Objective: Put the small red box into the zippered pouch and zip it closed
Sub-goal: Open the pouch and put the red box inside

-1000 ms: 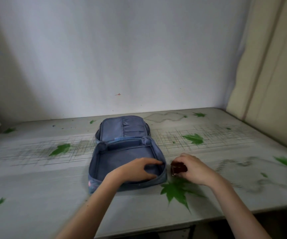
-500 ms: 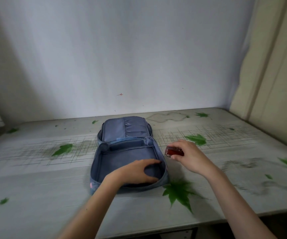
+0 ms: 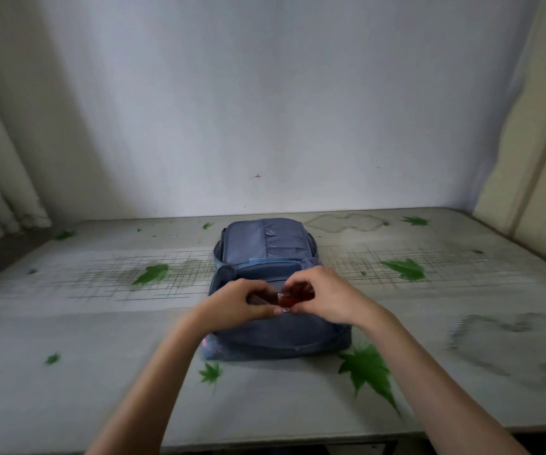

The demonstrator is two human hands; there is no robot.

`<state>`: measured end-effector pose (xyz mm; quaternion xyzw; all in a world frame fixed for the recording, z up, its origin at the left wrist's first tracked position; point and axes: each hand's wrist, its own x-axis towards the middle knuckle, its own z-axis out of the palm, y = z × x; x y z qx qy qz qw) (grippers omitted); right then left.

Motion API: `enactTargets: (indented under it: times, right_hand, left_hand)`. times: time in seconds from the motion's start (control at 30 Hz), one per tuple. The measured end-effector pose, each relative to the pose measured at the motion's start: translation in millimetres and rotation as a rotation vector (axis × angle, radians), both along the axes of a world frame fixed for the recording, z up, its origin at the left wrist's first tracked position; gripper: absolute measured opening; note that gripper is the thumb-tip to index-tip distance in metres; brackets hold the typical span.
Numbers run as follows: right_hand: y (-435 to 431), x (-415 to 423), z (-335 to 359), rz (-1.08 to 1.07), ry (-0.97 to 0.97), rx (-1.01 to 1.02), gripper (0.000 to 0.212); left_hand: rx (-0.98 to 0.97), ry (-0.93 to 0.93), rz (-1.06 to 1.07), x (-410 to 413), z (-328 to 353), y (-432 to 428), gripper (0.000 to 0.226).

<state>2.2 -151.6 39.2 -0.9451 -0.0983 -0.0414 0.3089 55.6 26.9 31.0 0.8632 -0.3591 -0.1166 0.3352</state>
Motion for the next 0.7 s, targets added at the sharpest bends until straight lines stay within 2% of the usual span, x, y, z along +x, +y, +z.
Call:
enactTargets:
  times: [0.17,0.5,0.7]
  right_hand:
    - [18,6,-15,0.029,0.038,-0.062,0.032]
    - [31,10,-30,0.04,0.061,-0.218,0.025]
    - [31,9,-31,0.045,0.083,-0.242,0.027]
  left_hand:
    - [0.066,-0.103,0.077,0,-12,5,0.021]
    - [0.223,-0.125,0.11,4,-22,9,0.03]
    - [0.244,-0.132,0.102,4,-21,9,0.031]
